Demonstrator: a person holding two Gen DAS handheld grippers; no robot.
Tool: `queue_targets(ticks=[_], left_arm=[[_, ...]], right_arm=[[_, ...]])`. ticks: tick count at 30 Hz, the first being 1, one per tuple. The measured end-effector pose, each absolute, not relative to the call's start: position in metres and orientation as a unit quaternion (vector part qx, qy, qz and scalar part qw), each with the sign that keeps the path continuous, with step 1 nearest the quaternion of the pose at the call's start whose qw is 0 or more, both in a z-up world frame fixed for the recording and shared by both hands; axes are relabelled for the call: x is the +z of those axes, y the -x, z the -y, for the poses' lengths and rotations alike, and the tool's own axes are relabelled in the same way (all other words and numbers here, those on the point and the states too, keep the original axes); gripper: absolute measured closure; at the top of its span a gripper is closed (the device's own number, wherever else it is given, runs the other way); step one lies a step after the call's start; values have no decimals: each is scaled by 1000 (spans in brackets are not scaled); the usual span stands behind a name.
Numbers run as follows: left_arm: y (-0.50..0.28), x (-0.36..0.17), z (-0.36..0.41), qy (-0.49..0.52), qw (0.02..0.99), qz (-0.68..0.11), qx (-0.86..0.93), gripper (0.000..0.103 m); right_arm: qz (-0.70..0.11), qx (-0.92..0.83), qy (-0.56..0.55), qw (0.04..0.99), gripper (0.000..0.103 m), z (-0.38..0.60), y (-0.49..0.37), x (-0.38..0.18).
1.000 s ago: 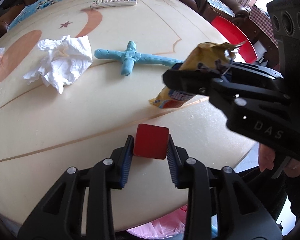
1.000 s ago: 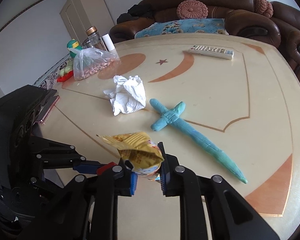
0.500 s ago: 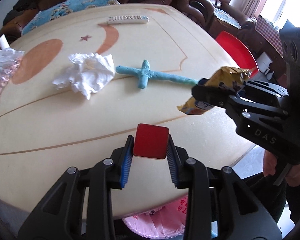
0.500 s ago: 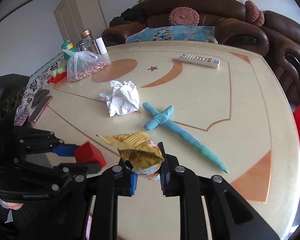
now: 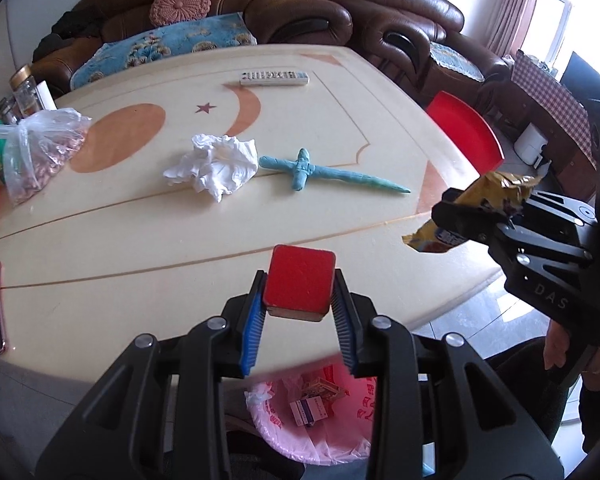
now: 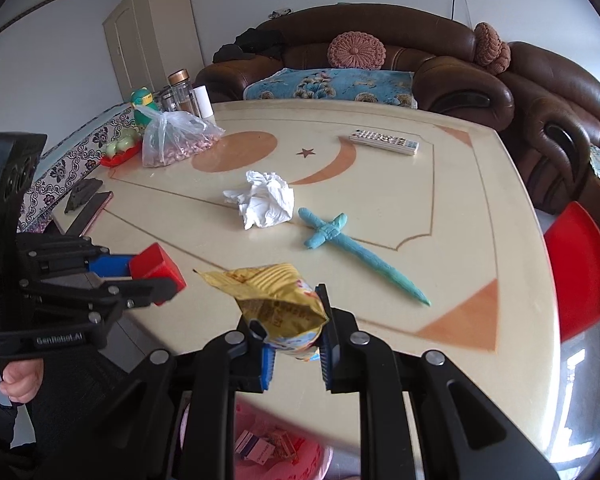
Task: Collect trash
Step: 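Carry the red block and yellow wrapper over the pink bin with both tools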
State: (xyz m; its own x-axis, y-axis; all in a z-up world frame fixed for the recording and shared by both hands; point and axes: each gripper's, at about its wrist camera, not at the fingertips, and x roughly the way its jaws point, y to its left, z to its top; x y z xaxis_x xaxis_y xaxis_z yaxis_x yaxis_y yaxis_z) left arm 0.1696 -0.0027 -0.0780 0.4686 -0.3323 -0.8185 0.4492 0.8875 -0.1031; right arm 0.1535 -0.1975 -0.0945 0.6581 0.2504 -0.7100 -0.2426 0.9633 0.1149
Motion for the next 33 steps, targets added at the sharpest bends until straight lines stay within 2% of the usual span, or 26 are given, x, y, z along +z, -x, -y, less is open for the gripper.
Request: queue_targets(ticks=[25,27,33], left_arm=[[-77,-69,-2,-86,858,-446,-240,71],[-73,-70,-3,-84,857,-447,-243,77],[-70,-101,-8,-82,841,-477,-241,78]], right_arm=[[-395,146,33,906,85,163,-40,-84],[-398,148,35,905,85,159,-34,-87],[-434,160,25,886,85,147,-24,-124]])
